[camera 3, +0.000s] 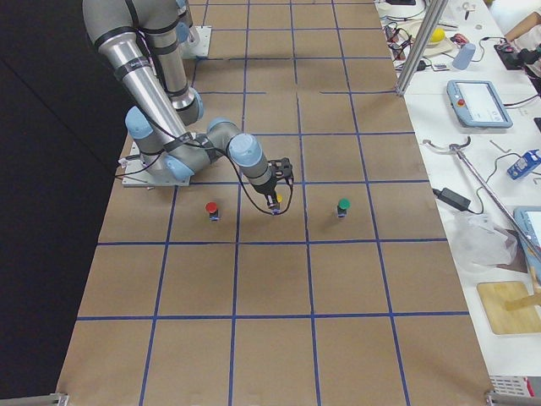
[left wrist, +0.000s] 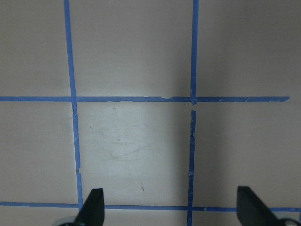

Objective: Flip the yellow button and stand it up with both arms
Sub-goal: 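Lower the yellow button upright onto the table with the right gripper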

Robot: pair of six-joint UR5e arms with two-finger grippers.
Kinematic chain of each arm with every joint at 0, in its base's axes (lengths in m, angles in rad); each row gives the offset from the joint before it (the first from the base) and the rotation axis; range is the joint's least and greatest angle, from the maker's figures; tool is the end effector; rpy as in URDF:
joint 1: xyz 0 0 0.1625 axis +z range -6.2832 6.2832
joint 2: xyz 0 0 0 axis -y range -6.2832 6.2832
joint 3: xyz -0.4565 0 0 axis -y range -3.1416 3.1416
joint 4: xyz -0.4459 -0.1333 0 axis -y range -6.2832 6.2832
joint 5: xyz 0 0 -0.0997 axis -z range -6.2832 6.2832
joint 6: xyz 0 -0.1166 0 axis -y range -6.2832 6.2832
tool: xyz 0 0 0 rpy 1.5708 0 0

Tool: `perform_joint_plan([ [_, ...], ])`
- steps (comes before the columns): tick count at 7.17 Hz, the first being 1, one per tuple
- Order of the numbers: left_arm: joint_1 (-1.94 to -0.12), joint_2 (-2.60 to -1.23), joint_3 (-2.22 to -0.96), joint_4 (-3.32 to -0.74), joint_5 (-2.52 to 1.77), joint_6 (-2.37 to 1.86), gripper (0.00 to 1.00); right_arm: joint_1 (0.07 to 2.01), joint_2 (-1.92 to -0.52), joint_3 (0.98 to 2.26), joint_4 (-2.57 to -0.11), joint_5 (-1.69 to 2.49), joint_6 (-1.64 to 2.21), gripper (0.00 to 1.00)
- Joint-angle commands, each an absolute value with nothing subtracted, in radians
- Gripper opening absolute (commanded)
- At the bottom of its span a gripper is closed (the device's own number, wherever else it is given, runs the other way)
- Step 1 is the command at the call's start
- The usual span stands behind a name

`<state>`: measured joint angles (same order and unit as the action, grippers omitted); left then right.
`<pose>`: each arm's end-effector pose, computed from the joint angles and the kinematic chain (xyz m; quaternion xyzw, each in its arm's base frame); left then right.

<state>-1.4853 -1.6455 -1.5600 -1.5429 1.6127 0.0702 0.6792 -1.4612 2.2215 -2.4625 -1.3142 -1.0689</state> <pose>-0.0789 -0.5834 0.4692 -0.0073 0.9996 0.0196 0.0195 -0.2763 -0.4324 0.2102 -0.0960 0.9850 -0.1423 0.0170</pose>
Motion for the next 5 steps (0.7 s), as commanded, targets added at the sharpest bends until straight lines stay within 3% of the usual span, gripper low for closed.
perform_joint_plan([
  [1,-1.486,-1.647,-1.562,-1.542,1.612,0.069,1.0,0.677,-1.442,2.223,-2.467,-1.318,-1.06,0.75],
  [2,-1.486,-1.651,-1.562,-1.542,1.612,0.066,1.0,0.676,-1.44,2.223,-2.462,-1.318,-1.043,0.98],
  [5,-1.486,-1.649,-1.566,-1.54,1.612,0.066,1.0,0.702,-1.482,2.2,-2.428,-1.374,-0.969,1.0],
])
